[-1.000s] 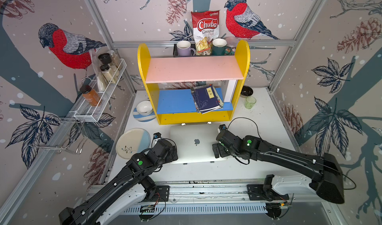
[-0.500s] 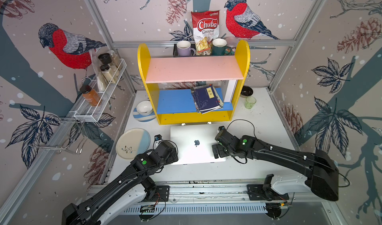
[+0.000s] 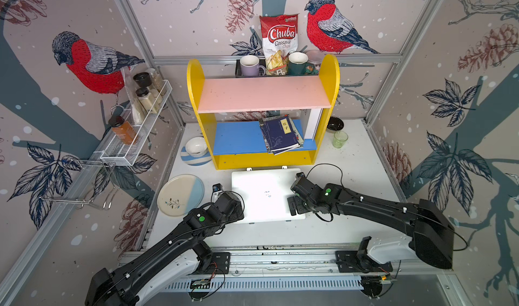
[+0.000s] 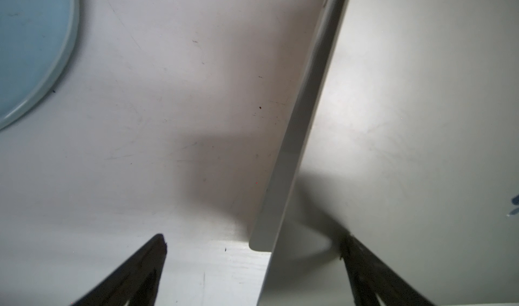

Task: Close the laptop lid and set it aside
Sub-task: Close the lid of the laptop.

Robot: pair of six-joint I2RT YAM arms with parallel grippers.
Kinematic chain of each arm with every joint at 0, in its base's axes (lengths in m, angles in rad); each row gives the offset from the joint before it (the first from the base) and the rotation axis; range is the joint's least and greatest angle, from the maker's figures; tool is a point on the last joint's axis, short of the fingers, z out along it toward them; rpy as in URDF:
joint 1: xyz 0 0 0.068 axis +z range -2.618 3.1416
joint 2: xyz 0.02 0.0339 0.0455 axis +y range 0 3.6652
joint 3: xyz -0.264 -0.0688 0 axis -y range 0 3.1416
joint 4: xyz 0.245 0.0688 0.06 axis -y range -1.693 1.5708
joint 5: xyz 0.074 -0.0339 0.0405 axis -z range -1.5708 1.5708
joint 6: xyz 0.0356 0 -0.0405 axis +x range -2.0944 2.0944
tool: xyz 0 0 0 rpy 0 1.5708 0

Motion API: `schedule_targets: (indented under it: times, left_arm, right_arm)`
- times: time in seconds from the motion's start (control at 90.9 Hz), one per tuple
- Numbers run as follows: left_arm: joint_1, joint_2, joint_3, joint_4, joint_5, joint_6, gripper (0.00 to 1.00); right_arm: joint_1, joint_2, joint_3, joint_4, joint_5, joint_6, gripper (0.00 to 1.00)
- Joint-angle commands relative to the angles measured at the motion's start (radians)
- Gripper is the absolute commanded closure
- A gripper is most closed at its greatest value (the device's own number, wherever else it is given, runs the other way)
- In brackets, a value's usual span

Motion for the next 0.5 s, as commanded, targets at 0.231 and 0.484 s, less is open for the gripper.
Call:
schedule_targets:
  times: [0.231,0.484]
  left_arm:
    - [-0.003,0.046,-0.030,0.089,-0.011,-0.008,0.04]
    - [-0.003,0.064,-0.051,0.132,-0.021,-0.008,0.03]
  right_arm:
    - [-0.018,0.038,-0.004,0.036,-0.003,-0.023,0.00]
    - [-0.029,0.064,-0.003,0.057,-0.008,-0.027,0.00]
